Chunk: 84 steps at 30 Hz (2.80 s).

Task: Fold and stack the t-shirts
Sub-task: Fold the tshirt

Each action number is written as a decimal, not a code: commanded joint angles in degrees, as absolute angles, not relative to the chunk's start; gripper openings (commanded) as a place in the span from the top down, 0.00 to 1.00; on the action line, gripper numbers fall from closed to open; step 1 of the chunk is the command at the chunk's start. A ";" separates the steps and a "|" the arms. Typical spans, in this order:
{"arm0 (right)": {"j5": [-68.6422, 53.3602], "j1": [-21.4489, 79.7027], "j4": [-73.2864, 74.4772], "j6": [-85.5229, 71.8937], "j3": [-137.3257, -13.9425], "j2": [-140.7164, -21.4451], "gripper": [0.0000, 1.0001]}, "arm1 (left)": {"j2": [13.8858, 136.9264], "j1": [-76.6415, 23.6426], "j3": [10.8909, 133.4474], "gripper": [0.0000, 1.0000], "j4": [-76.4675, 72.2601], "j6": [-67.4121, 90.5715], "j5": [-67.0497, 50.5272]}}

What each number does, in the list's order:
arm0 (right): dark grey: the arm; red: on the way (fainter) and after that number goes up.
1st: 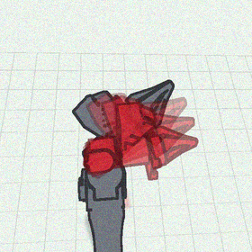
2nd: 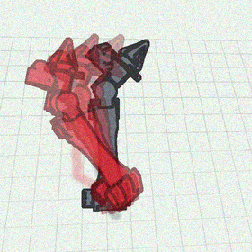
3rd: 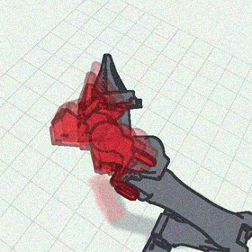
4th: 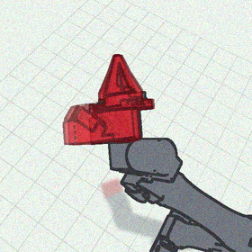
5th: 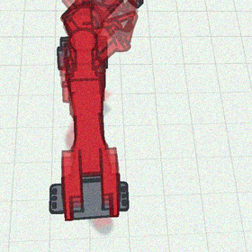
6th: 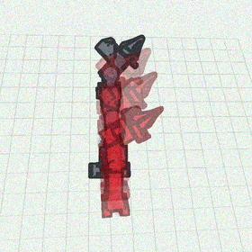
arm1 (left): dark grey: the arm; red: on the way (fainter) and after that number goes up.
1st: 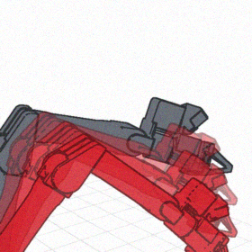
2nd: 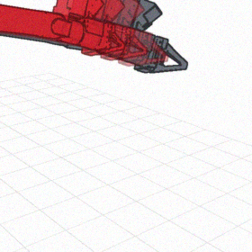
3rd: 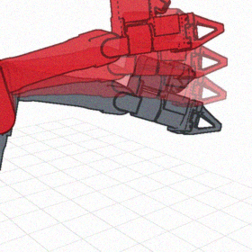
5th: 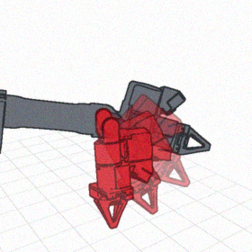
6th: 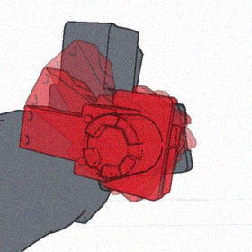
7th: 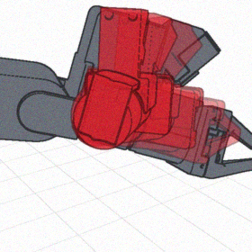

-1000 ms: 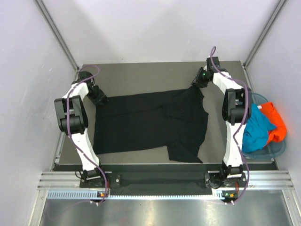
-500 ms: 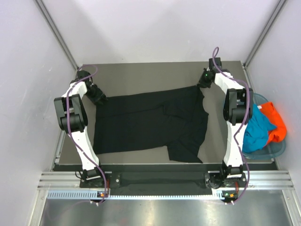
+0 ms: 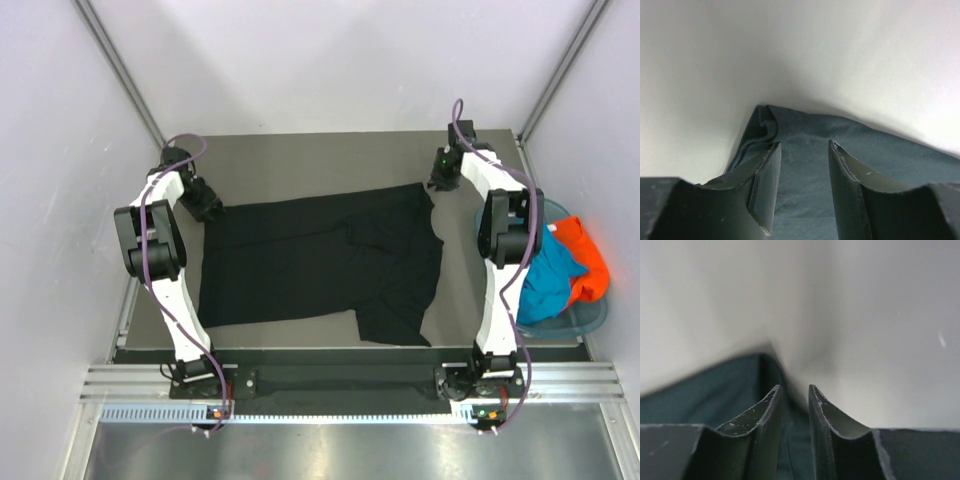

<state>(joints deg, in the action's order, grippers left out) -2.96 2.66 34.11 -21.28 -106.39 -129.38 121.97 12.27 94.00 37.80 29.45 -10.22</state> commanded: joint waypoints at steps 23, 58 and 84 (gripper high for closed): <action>-0.71 6.86 35.23 -13.19 -103.87 -124.98 0.65 | 125.35 13.18 103.36 0.49 40.68 27.16 -7.48; -11.59 24.96 46.06 -34.72 -30.34 -57.74 0.56 | 68.47 1.58 49.83 0.44 50.27 34.98 -5.80; -13.71 25.14 47.46 -30.06 -34.19 -62.40 0.60 | 69.52 5.88 52.83 0.38 61.00 46.75 5.10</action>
<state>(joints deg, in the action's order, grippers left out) -16.95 25.34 45.28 -30.94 -30.28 -62.48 70.24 4.16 53.60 57.98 43.16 4.05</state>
